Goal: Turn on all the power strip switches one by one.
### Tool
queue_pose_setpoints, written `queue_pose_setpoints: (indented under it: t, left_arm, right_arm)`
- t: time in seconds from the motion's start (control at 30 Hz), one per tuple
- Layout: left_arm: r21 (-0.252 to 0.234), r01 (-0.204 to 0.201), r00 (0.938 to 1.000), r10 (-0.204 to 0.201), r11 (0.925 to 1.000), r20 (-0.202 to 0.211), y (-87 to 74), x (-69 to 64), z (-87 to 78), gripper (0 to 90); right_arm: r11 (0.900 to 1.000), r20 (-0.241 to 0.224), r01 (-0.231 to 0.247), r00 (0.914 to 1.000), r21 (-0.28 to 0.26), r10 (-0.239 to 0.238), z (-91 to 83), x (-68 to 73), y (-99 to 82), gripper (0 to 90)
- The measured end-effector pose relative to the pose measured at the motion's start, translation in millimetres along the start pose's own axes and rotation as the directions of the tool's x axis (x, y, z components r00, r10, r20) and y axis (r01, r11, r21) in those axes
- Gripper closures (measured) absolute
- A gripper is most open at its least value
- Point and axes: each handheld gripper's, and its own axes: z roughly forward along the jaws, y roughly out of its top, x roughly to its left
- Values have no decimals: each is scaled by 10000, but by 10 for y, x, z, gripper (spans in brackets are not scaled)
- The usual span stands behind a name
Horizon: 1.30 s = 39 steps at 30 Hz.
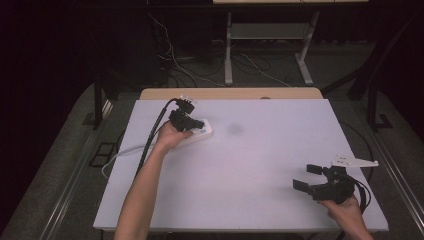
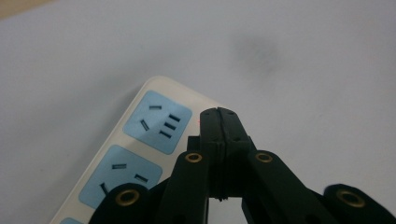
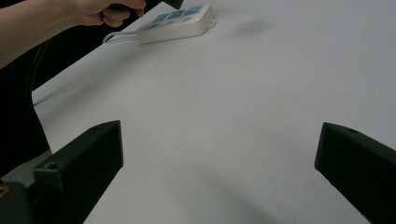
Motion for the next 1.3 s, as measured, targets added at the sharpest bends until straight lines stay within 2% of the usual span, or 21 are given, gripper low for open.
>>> queue_pose_setpoints:
  t: [0.1, 0.27, 0.43, 0.53, 0.67, 0.73, 0.8, 1.13, 1.3]
  left_arm:
    - [-246, -213, 9998, 215, 9995, 56, -30, -65, -117, 741]
    - [-754, -79, 9999, 89, 9971, 132, -158, -125, -308, 618]
    - [-1219, 342, 9990, -304, 9919, 330, -323, -175, -479, 331]
    - [-1387, 464, 9983, -411, 9892, 407, -410, -206, -554, 173]
    - [-1618, 625, 9969, -539, 9848, 574, -539, -278, -658, 58]
    - [-1643, 584, 9974, -506, 9847, 514, -600, -341, -700, 12]
    - [-1762, 559, 9974, -470, 9828, 544, -671, -408, -745, 0]
    - [-2956, 365, 9975, -169, 9546, 685, -1013, -744, -916, 0]
    - [-3118, 241, 9972, -8, 9498, 747, -1220, -897, -918, 0]
  right_arm:
    - [10000, 3, -11, 10000, -17, 11, 0, 1, -1, 9]
    - [10000, 14, 2, 10000, 11, -2, 5, 5, -1, 9]
    - [10000, 0, -2, 10000, 6, 2, 9, 10, -2, 10]
    - [10000, -7, 0, 10000, 13, 0, 12, 12, -2, 10]
    - [10000, -16, -1, 10000, 18, 1, 16, 16, -1, 10]
    - [10000, -17, -21, 10000, 23, 21, 19, 19, -1, 10]
    - [10000, -21, -11, 10000, 21, 11, 20, 20, 0, 10]
    - [10000, -28, 8, 10000, 8, -8, 21, 32, 2, 10]
    - [10000, -25, 27, 10000, 30, -26, 24, 33, 3, 9]
